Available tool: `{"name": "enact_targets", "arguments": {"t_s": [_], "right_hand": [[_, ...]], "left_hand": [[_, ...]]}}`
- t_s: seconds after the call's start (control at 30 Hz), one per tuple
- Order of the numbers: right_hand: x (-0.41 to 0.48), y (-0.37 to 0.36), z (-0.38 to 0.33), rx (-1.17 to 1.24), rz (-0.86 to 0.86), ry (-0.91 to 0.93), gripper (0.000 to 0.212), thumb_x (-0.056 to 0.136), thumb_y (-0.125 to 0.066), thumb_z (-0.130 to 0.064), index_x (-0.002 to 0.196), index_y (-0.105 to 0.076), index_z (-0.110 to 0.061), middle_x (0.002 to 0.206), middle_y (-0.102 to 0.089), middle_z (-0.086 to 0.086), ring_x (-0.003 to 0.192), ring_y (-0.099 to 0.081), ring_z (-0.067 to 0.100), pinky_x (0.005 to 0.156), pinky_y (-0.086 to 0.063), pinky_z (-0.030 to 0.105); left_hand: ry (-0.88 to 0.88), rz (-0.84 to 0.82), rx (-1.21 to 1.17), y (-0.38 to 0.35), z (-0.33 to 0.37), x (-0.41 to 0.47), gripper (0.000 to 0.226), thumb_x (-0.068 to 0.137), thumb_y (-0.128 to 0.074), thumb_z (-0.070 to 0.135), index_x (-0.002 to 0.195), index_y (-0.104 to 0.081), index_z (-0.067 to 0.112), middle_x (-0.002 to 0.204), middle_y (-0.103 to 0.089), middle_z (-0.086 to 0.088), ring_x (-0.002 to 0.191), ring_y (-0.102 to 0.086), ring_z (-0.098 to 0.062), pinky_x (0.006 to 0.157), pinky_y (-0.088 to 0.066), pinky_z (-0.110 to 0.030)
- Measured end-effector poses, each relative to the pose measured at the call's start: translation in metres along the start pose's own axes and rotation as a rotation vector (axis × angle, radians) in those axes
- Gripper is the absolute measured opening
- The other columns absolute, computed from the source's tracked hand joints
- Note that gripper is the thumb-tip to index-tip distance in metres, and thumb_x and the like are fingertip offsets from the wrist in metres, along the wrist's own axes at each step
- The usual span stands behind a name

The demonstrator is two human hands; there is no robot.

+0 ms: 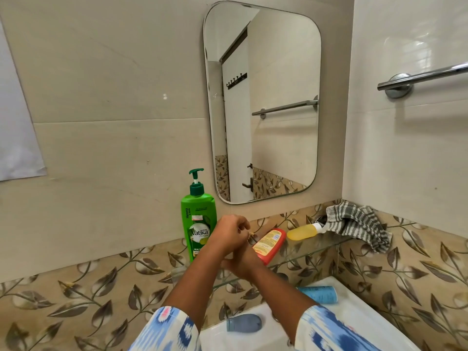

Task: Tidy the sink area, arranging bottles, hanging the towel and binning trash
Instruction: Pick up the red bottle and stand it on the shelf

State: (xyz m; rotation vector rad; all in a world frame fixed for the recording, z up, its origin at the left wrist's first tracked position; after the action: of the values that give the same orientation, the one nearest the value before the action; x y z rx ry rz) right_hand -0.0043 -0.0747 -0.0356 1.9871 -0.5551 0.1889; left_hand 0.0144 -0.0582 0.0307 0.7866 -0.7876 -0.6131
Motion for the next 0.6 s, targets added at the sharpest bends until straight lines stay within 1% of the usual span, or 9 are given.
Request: {"name": "enact_targets", "arguments": {"t_s": [0.03,0.1,0.13,0.2,0.3,0.37,0.4,0.53,0.6], "right_hand": [[-0.004,0.015,0.010,0.064,0.071,-0.020,0.048,0.087,-0.054,-0.025,0.130,-0.042,-0.011,0.128,-0.054,0.015,0.117,-0.053,0.029,0.094,-0.048,0.037],[-0.011,0.046,0.031,0.092,0.251,-0.025,0.031,0.087,-0.048,-0.022,0.114,-0.058,-0.011,0.113,-0.064,0.012,0.103,-0.058,0.026,0.086,-0.049,0.038],[-0.014,0.056,0.042,0.024,0.302,-0.025,0.029,0.086,-0.046,-0.019,0.109,-0.062,-0.013,0.110,-0.066,0.010,0.102,-0.057,0.025,0.087,-0.047,0.037],[-0.018,0.069,0.061,-0.108,0.311,-0.050,0.030,0.084,-0.050,-0.012,0.111,-0.062,-0.016,0.115,-0.065,0.005,0.110,-0.054,0.022,0.092,-0.045,0.035],[-0.023,0.063,0.092,-0.281,0.147,-0.142,0.050,0.082,-0.054,-0.004,0.128,-0.051,-0.022,0.133,-0.056,0.002,0.124,-0.045,0.022,0.102,-0.042,0.037],[-0.028,0.056,0.101,-0.314,0.078,-0.148,0.062,0.081,-0.056,-0.002,0.137,-0.040,-0.025,0.141,-0.048,0.001,0.129,-0.042,0.023,0.106,-0.039,0.039],[-0.030,0.051,0.103,-0.326,0.036,-0.143,0.067,0.081,-0.058,-0.005,0.140,-0.035,-0.026,0.145,-0.043,0.001,0.132,-0.039,0.024,0.109,-0.037,0.040],[-0.031,0.030,0.105,-0.366,-0.101,-0.088,0.081,0.077,-0.064,-0.033,0.145,-0.021,-0.029,0.155,-0.024,0.000,0.143,-0.019,0.024,0.117,-0.022,0.046],[-0.031,0.029,0.105,-0.356,-0.101,-0.070,0.084,0.074,-0.065,-0.043,0.145,-0.022,-0.030,0.154,-0.024,-0.001,0.143,-0.018,0.023,0.118,-0.021,0.046]], "left_hand": [[0.026,0.019,-0.039,-0.001,-0.001,0.001,0.018,0.085,-0.058,0.011,0.099,-0.070,0.011,0.101,-0.069,-0.010,0.093,-0.064,-0.021,0.085,-0.054,-0.032],[0.090,0.047,-0.137,-0.005,-0.004,0.003,0.021,0.087,-0.053,0.007,0.098,-0.070,0.010,0.101,-0.070,-0.011,0.094,-0.064,-0.023,0.084,-0.054,-0.031],[0.123,0.046,-0.166,-0.010,-0.006,0.004,0.023,0.088,-0.051,0.005,0.099,-0.070,0.009,0.102,-0.071,-0.012,0.095,-0.065,-0.025,0.083,-0.053,-0.031],[0.194,0.020,-0.179,-0.023,-0.011,0.004,0.027,0.088,-0.046,0.001,0.102,-0.069,0.007,0.107,-0.070,-0.014,0.099,-0.063,-0.029,0.083,-0.052,-0.032],[0.313,-0.024,-0.169,-0.046,-0.022,-0.001,0.030,0.085,-0.043,0.001,0.101,-0.068,0.006,0.113,-0.067,-0.016,0.100,-0.060,-0.028,0.082,-0.050,-0.033],[0.379,-0.046,-0.203,-0.058,-0.028,-0.004,0.029,0.086,-0.043,0.002,0.101,-0.067,0.009,0.116,-0.066,-0.014,0.096,-0.056,-0.022,0.076,-0.048,-0.030],[0.404,-0.061,-0.223,-0.062,-0.029,-0.005,0.030,0.087,-0.043,0.003,0.102,-0.067,0.010,0.118,-0.064,-0.013,0.098,-0.056,-0.022,0.076,-0.048,-0.030],[0.465,-0.092,-0.331,-0.073,-0.034,-0.004,0.029,0.092,-0.046,0.012,0.111,-0.067,0.012,0.123,-0.062,-0.012,0.111,-0.057,-0.027,0.089,-0.049,-0.035],[0.484,-0.092,-0.365,-0.075,-0.035,-0.004,0.030,0.092,-0.047,0.019,0.114,-0.066,0.011,0.122,-0.063,-0.014,0.111,-0.057,-0.029,0.094,-0.049,-0.037]]}}
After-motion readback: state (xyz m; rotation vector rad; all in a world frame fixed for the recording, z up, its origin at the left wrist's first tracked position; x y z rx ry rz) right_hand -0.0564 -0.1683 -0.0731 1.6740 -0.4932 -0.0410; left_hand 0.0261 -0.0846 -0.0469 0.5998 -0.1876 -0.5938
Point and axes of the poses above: each hand's wrist, its own x-axis towards the middle knuckle, its own y-axis out of the back of the hand, z = x × y, the point moved 9 cm from there along x, towards the middle knuckle
